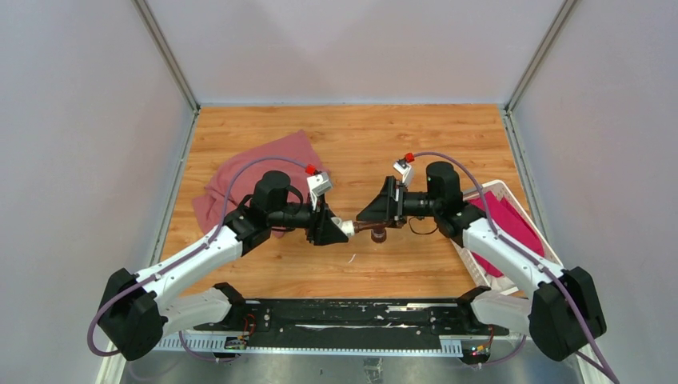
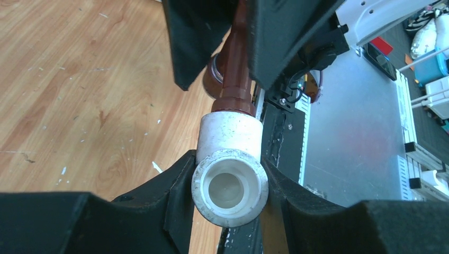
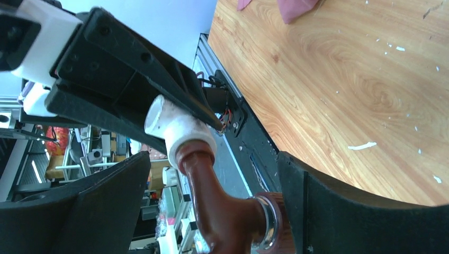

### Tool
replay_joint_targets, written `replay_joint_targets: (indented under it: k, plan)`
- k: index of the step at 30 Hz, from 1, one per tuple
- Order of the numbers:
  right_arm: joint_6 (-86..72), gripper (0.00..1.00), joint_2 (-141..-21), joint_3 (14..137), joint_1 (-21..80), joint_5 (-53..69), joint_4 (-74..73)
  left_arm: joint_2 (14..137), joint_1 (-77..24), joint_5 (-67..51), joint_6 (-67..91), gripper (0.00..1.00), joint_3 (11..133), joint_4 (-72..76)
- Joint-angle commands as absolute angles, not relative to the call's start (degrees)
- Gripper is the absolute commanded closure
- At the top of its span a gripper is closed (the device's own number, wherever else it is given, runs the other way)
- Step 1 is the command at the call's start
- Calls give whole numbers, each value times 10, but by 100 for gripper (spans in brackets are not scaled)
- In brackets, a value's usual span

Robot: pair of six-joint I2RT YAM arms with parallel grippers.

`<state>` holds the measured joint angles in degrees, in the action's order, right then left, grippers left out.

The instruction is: Install the water faucets

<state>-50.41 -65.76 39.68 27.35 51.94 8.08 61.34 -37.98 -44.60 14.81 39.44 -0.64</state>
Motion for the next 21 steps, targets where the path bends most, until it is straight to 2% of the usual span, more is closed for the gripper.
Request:
replay_joint_targets:
  k: [1,21]
  plan:
    - [-520,6,-617,371,278,531,92,599,-380,-422,136,100,417,3]
    - [-529,6,-493,364,280,542,11,627,-380,-371,153,100,414,18]
